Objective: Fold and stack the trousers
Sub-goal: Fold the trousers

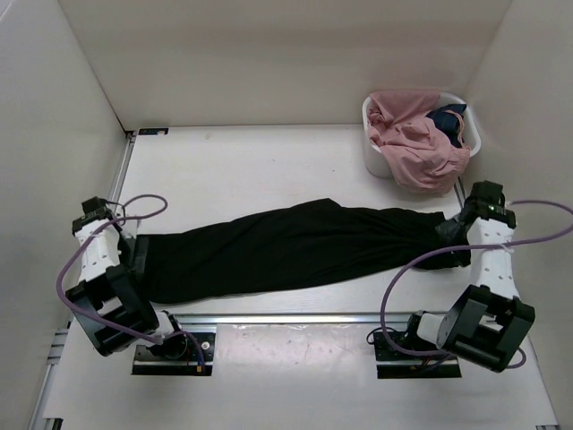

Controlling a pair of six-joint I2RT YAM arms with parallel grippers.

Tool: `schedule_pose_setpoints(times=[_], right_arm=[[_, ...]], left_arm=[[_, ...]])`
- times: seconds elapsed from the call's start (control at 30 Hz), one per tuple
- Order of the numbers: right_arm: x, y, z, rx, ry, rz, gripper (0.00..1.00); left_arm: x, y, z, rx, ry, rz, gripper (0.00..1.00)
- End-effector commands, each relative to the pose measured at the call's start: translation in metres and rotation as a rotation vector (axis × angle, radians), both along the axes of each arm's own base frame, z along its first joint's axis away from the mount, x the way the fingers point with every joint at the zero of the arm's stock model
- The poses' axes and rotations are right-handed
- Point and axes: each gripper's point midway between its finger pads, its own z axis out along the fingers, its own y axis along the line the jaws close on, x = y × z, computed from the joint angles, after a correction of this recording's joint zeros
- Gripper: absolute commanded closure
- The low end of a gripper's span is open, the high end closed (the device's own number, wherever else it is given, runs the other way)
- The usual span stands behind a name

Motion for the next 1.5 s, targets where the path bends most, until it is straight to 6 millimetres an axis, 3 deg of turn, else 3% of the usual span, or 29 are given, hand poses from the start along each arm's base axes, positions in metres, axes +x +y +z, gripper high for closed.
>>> schedule_pose_setpoints(times=[0.0,0.13,0.27,0.47,0.57,0.6,0.7,0.73,0.83,0.97,1.0,1.2,1.27,1.4,1.47], right_arm=[[-0.027,0.001,-0.029,0.089,0.080,0.003,0.26],[-0.010,0.004,-0.052,0.176,0.082,0.005,0.33],[0.002,-0.001,-0.072,0.193,0.105,-0.023,0.33],[-0.004,-0.008,-0.093,0.174,0.168,-0.071,0.38],[-0.015,-0.010,-0.100,0.149,0.204,-0.083,0.50],[-0.016,-0.012,-0.100,0.140,0.208,-0.086,0.62],[-0.019,-0.018,-0.100,0.107,0.223,-0.084,0.79],[-0.020,-0.019,-0.100,0.097,0.229,-0.078,0.82],[-0.024,-0.022,-0.100,0.079,0.250,-0.066,0.89],[-0.030,-0.022,-0.099,0.072,0.278,-0.048,1.00],[-0.030,-0.024,-0.097,0.059,0.274,-0.051,1.00],[-0.032,-0.034,-0.074,-0.011,0.261,-0.011,1.00],[-0.034,-0.036,-0.065,-0.022,0.270,0.003,1.00],[-0.021,-0.045,-0.033,-0.074,0.219,0.044,1.00],[-0.013,-0.047,-0.021,-0.077,0.193,0.055,1.00]], left_arm=[[-0.009,-0.034,-0.014,-0.150,0.003,0.009,0.12],[0.003,-0.031,-0.003,-0.154,-0.055,0.051,0.12],[-0.005,-0.038,-0.012,-0.179,-0.030,0.052,0.10],[-0.022,-0.042,-0.032,-0.171,0.019,0.081,0.10],[-0.028,-0.032,-0.046,-0.106,0.033,0.091,0.12],[-0.025,-0.028,-0.045,-0.088,0.025,0.084,0.17],[-0.021,-0.030,-0.045,-0.109,0.014,0.079,0.29],[-0.017,-0.028,-0.042,-0.103,0.003,0.078,0.38],[-0.011,-0.027,-0.038,-0.105,-0.020,0.086,0.46],[-0.009,-0.026,-0.036,-0.100,-0.028,0.085,0.76],[-0.009,-0.026,-0.036,-0.100,-0.028,0.085,0.86],[-0.011,-0.022,-0.038,-0.078,-0.014,0.071,0.86],[-0.004,-0.015,-0.028,-0.044,-0.054,0.071,0.86],[0.019,0.001,0.002,0.018,-0.138,0.053,0.86],[0.042,0.007,0.023,0.016,-0.214,0.038,0.86]])
